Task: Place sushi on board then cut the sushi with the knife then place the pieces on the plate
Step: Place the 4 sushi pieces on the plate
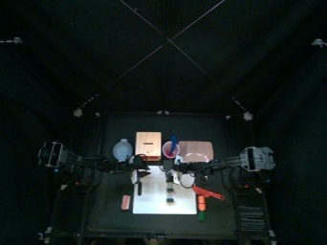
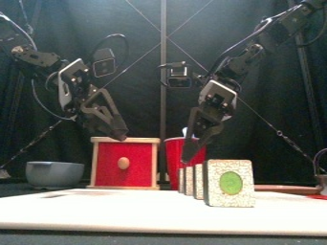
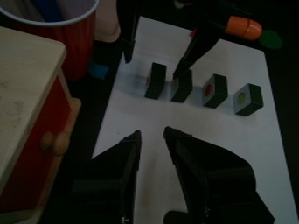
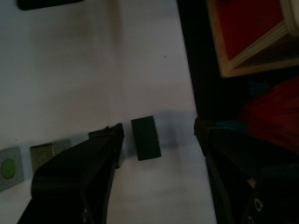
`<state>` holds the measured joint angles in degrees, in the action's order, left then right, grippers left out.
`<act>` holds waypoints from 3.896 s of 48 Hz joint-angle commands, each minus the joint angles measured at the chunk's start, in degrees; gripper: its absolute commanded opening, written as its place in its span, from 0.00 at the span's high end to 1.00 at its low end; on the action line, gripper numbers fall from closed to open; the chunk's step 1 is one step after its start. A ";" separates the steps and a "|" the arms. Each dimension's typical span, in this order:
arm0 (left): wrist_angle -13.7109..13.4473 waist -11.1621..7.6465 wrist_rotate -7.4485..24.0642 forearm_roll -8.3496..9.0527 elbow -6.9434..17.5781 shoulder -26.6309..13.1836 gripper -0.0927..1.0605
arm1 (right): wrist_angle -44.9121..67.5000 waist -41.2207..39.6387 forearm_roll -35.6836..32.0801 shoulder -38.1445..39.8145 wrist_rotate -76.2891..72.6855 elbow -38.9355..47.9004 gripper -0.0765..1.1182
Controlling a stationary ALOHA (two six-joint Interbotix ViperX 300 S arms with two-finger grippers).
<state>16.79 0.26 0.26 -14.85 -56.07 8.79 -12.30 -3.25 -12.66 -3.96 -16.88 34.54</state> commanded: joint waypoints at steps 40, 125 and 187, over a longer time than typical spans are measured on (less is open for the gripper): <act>0.26 -0.09 -0.18 -0.09 0.00 0.79 0.31 | -1.41 -0.26 1.05 -3.43 0.00 -2.64 0.25; 0.18 0.35 -0.09 0.00 -1.05 0.62 0.31 | -13.10 -21.62 5.10 9.93 -0.26 5.54 0.27; -0.09 0.44 -0.18 -0.09 -1.32 0.53 0.31 | -8.26 5.71 6.77 -0.70 -0.18 -4.39 0.26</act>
<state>16.52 0.53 0.18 -14.94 -58.01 8.79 -20.92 2.64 -5.80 -5.54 -17.14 31.03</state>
